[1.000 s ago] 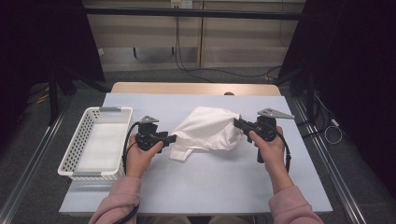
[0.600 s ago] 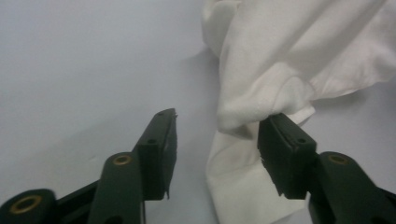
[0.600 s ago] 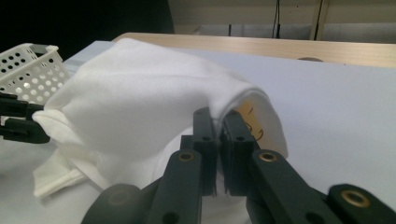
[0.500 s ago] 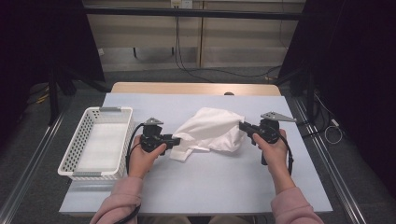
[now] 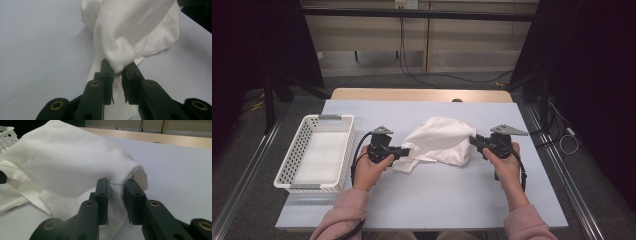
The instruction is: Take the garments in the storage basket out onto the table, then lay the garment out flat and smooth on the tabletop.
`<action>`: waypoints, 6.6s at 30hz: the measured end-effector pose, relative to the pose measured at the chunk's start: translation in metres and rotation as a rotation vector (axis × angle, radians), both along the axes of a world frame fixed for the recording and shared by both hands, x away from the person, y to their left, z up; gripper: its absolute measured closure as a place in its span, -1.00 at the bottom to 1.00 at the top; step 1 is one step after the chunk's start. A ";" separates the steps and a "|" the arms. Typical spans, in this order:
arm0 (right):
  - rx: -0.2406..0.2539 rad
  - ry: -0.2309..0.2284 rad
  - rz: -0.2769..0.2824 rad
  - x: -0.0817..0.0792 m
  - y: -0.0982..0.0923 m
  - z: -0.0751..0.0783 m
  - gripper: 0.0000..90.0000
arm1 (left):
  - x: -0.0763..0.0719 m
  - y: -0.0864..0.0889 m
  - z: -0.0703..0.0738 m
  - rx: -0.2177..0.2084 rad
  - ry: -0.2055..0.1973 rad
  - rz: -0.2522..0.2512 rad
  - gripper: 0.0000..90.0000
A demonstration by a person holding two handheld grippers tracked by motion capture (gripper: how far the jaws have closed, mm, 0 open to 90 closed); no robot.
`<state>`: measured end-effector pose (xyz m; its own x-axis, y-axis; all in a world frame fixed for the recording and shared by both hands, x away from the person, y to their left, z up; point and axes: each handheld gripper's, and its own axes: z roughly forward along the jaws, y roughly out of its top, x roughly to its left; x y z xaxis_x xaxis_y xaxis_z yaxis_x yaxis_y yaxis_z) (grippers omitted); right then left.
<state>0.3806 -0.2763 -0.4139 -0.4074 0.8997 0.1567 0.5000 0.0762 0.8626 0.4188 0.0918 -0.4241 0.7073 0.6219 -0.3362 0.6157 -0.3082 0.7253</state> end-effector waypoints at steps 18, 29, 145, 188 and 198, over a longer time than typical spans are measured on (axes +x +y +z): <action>-0.044 -0.073 0.072 -0.025 0.012 0.011 0.04 | 0.002 -0.011 0.006 -0.006 0.007 -0.022 0.85; -0.079 -0.053 0.195 -0.025 0.041 0.005 0.10 | 0.002 -0.013 0.007 -0.004 -0.003 -0.023 0.85; 0.144 -0.130 0.163 -0.014 0.016 0.063 0.84 | -0.003 0.002 0.053 -0.010 -0.043 -0.059 0.77; 0.143 -0.136 0.114 -0.011 0.010 0.080 0.85 | -0.014 0.004 0.075 -0.024 -0.046 -0.131 0.86; 0.186 -0.148 0.124 -0.023 0.007 0.094 0.85 | -0.022 0.008 0.107 -0.006 -0.074 -0.147 0.85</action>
